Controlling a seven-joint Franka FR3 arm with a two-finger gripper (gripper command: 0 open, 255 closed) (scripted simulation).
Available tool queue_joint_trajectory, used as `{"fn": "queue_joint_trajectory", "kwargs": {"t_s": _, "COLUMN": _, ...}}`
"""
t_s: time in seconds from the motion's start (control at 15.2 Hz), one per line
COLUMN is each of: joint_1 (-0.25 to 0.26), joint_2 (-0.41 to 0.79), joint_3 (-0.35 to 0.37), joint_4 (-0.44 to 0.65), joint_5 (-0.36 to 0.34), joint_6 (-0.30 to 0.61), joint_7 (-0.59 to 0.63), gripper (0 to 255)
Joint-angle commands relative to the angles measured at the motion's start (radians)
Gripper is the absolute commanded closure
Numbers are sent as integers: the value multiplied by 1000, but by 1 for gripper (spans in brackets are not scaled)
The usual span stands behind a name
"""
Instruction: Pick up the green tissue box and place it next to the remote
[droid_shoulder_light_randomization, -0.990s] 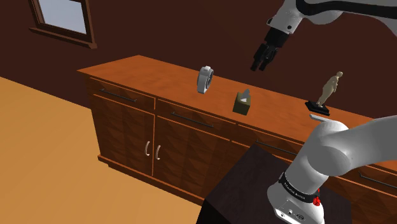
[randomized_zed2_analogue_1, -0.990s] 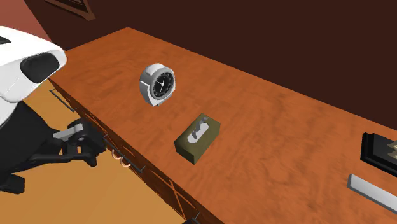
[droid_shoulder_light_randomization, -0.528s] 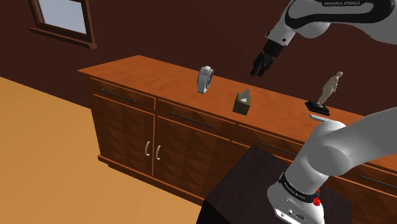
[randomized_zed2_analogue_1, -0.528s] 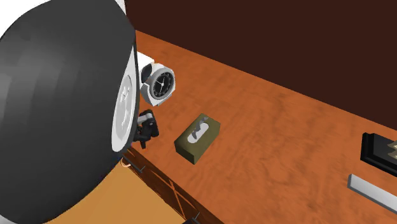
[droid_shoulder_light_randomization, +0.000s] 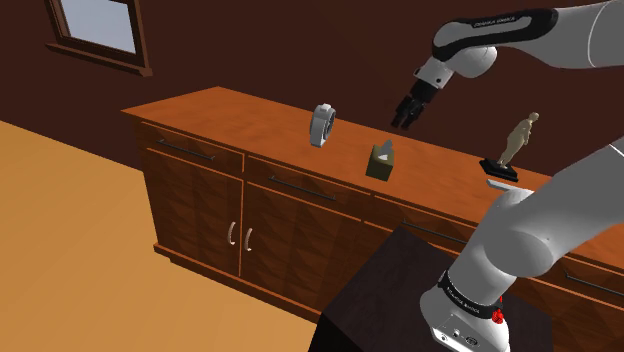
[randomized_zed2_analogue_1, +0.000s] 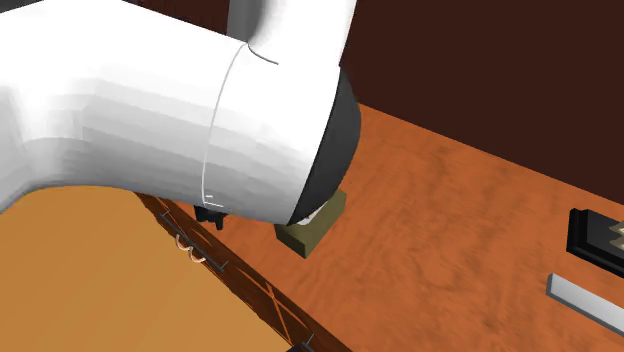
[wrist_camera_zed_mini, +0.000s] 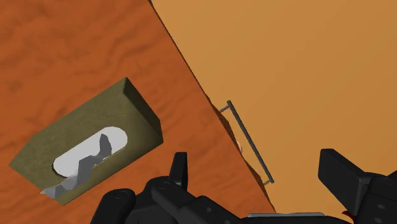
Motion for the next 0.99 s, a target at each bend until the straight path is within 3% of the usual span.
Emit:
{"fn": "queue_joint_trajectory", "kwargs": {"t_s": 0.0, "joint_1": 13, "joint_2": 74, "joint_3": -68, "joint_4": 31, "joint_5": 44, "joint_6": 17, "joint_7": -75, "gripper": 0}}
{"fn": "queue_joint_trajectory", "kwargs": {"t_s": 0.4, "joint_1": 41, "joint_2": 372, "joint_3": -247, "joint_4": 172, "joint_5": 285, "joint_6": 6, "joint_7": -329, "gripper": 0}}
{"fn": "queue_joint_trajectory", "kwargs": {"t_s": 0.53, "joint_1": 12, "joint_2": 497, "joint_3": -274, "joint_4": 233, "joint_5": 394, "joint_6": -27, "joint_7": -423, "gripper": 0}}
{"fn": "queue_joint_trajectory", "kwargs": {"t_s": 0.73, "joint_1": -80, "joint_2": 674, "joint_3": -263, "joint_4": 336, "joint_5": 538, "joint_6": -88, "joint_7": -534, "gripper": 0}}
{"fn": "queue_joint_trajectory", "kwargs": {"t_s": 0.79, "joint_1": -114, "joint_2": 722, "joint_3": -252, "joint_4": 368, "joint_5": 573, "joint_6": -107, "joint_7": -559, "gripper": 0}}
{"fn": "queue_joint_trajectory", "kwargs": {"t_s": 0.92, "joint_1": -113, "joint_2": 726, "joint_3": -241, "joint_4": 350, "joint_5": 581, "joint_6": -84, "joint_7": -563, "gripper": 0}}
